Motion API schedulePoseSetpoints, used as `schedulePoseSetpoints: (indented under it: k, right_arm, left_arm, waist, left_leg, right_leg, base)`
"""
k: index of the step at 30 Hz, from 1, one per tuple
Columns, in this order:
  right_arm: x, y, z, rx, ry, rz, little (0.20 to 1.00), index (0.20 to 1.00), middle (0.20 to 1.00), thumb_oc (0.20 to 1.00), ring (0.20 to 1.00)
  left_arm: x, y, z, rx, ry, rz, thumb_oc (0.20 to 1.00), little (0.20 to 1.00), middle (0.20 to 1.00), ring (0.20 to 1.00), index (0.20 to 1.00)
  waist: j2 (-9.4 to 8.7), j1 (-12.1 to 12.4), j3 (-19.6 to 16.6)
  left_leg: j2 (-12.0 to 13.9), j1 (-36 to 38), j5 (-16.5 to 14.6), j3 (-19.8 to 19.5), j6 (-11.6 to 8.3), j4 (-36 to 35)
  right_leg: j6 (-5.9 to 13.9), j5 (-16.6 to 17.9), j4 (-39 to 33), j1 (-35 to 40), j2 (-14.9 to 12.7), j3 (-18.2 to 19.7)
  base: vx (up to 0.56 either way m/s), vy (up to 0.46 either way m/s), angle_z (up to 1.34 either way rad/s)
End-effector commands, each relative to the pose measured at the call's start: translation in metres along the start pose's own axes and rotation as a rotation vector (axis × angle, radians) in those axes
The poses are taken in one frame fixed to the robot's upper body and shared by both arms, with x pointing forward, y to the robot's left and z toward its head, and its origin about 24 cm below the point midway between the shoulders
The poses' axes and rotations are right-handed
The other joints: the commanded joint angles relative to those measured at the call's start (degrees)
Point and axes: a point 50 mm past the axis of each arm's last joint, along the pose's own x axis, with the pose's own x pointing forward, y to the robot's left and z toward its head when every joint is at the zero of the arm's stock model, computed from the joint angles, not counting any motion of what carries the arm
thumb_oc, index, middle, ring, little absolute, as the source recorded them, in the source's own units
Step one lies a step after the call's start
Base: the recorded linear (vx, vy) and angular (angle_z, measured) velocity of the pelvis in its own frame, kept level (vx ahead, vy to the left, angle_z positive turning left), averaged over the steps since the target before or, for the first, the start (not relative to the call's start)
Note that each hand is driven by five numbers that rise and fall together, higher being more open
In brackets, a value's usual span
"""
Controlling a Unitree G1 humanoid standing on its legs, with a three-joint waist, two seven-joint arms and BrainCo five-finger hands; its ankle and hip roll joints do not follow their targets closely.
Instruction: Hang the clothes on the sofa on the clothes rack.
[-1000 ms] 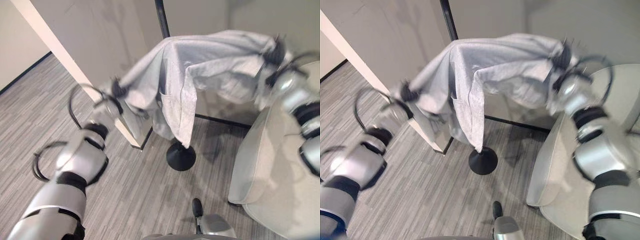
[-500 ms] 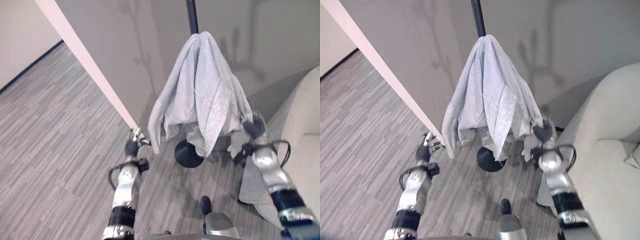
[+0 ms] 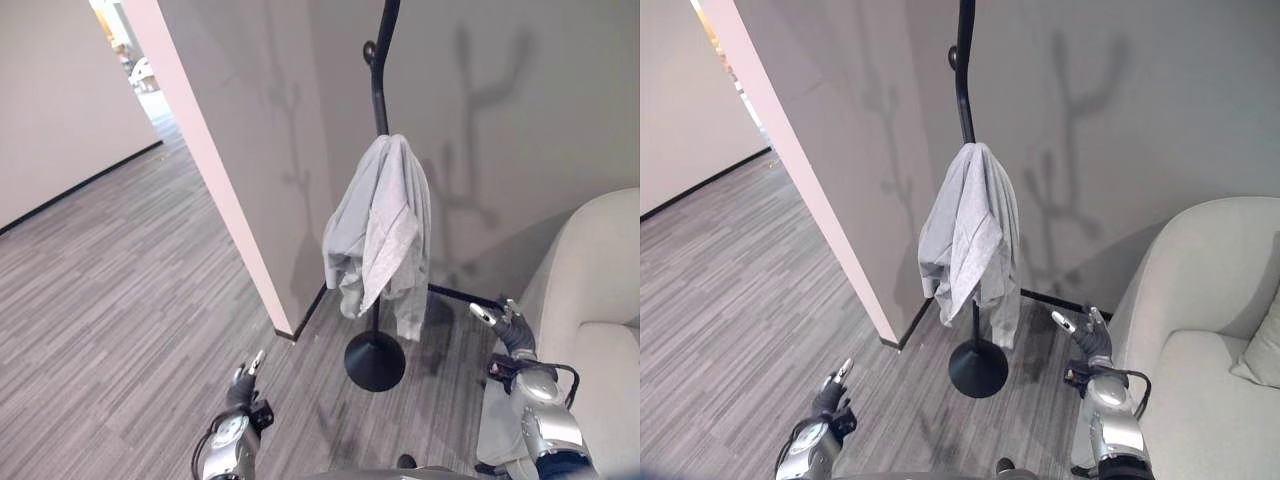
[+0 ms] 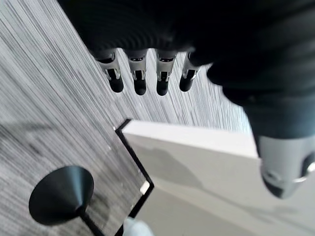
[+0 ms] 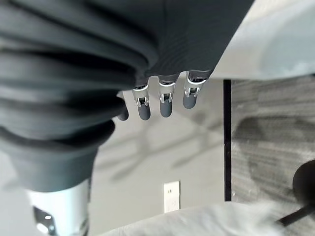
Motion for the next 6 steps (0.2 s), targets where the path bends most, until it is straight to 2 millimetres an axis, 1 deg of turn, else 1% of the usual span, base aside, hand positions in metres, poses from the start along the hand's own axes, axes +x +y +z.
schedulePoseSetpoints:
  k: [1, 2, 3, 4, 5, 6]
  right_arm:
    - [0.005, -0.003, 0.016, 0.127, -0.081, -0.028, 1.000, 1.000, 1.000, 1.000, 1.000]
    - [0.001, -0.005, 0.005, 0.201, -0.044, -0.050, 1.000, 1.000, 1.000, 1.000, 1.000]
    - [-0.011, 0.000, -0.036, 0.441, 0.107, -0.112, 1.000, 1.000, 1.000, 1.000, 1.000]
    - [-0.016, -0.001, -0.050, 0.474, 0.161, -0.140, 1.000, 1.000, 1.000, 1.000, 1.000]
    - [-0.025, 0.002, -0.079, 0.512, 0.291, -0.168, 1.000, 1.000, 1.000, 1.000, 1.000]
    - [-0.033, 0.003, -0.100, 0.522, 0.394, -0.205, 1.000, 1.000, 1.000, 1.000, 1.000]
  left_arm:
    - [0.005, 0.005, 0.014, 0.025, -0.060, 0.013, 1.000, 1.000, 1.000, 1.000, 1.000]
    - [0.004, 0.013, 0.001, 0.015, -0.012, 0.037, 1.000, 1.000, 1.000, 1.000, 1.000]
    - [-0.003, 0.039, -0.036, 0.038, 0.143, 0.120, 1.000, 1.000, 1.000, 1.000, 1.000]
    - [-0.007, 0.046, -0.049, 0.054, 0.200, 0.141, 1.000, 1.000, 1.000, 1.000, 1.000]
    - [-0.016, 0.056, -0.071, 0.062, 0.309, 0.176, 1.000, 1.000, 1.000, 1.000, 1.000]
    - [-0.020, 0.060, -0.081, 0.073, 0.361, 0.191, 1.000, 1.000, 1.000, 1.000, 1.000]
  waist:
    - [-0.42, -1.52, 0.13]
    - [-0.40, -1.78, -0.18]
    - [-0.44, -2.38, -0.95]
    - [-0.38, -2.53, -1.08]
    - [-0.34, -2.66, -1.38]
    - [-0.34, -2.60, -1.62]
  left_leg:
    - [6.24, 0.07, 9.22, -0.14, -1.80, 0.38]
    - [6.23, 0.09, 8.99, -0.14, -1.92, 0.38]
    - [6.10, 0.11, 8.38, -0.23, -2.23, 0.38]
    - [6.07, 0.14, 8.19, -0.24, -2.27, 0.38]
    - [6.04, 0.11, 7.93, -0.33, -2.42, 0.38]
    - [6.01, -0.01, 7.78, -0.45, -2.50, 0.38]
  right_leg:
    - [1.80, -0.29, 4.85, 1.28, -3.32, 0.80]
    - [1.80, -0.34, 5.10, 0.98, -3.29, 0.94]
    - [1.85, -0.37, 5.87, 0.20, -3.24, 1.22]
    - [1.88, -0.42, 5.97, 0.13, -3.16, 1.40]
    - [1.94, -0.54, 6.23, -0.25, -3.06, 1.72]
    - [1.94, -0.62, 6.31, -0.38, -3.01, 1.80]
  base:
    - [-0.03, 0.030, -0.02]
    - [-0.04, 0.051, -0.02]
    - [-0.03, 0.055, -0.01]
    - [-0.03, 0.067, -0.04]
    - [-0.01, 0.041, -0.07]
    - [-0.01, 0.042, -0.11]
